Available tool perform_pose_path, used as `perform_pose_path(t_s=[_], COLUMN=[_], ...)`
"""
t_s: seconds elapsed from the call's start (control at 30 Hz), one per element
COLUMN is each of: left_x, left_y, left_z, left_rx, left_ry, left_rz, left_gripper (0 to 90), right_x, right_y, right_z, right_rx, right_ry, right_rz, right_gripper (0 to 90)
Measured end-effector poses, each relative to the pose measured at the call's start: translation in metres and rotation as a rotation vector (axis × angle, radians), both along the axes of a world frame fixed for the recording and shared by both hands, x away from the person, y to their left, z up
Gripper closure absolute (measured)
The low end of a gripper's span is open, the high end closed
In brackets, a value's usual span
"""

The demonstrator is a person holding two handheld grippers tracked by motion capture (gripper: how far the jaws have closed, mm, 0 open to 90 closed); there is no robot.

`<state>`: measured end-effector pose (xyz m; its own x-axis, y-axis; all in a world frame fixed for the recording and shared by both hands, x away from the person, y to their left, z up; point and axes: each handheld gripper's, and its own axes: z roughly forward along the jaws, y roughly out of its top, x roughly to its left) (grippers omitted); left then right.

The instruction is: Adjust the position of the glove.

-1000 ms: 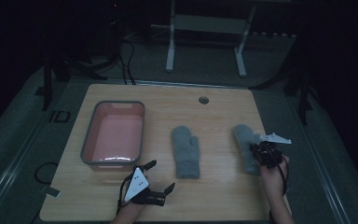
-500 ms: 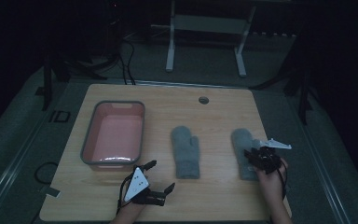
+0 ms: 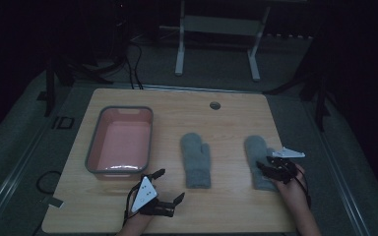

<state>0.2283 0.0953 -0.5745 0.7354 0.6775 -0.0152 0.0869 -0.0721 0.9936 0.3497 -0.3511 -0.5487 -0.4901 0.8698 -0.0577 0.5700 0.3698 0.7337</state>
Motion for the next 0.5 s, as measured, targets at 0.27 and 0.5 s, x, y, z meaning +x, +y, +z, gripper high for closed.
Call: perform_pose_path(t_s=[0.27, 0.5], left_x=[0.0, 0.0], left_y=[0.0, 0.0], left_z=[0.0, 0.0], left_rx=[0.003, 0.002], left_ry=[-0.001, 0.001], left_rz=[0.0, 0.003], left_gripper=[0.2, 0.2], right_x=[-0.002, -0.007], right_y=[0.005, 0.02], right_z=[-0.001, 0.014], right_rx=[0.032, 0.095], right_ry=[0.021, 0.028], right_rz=[-0.025, -0.155], right_gripper=[74.3, 82.0])
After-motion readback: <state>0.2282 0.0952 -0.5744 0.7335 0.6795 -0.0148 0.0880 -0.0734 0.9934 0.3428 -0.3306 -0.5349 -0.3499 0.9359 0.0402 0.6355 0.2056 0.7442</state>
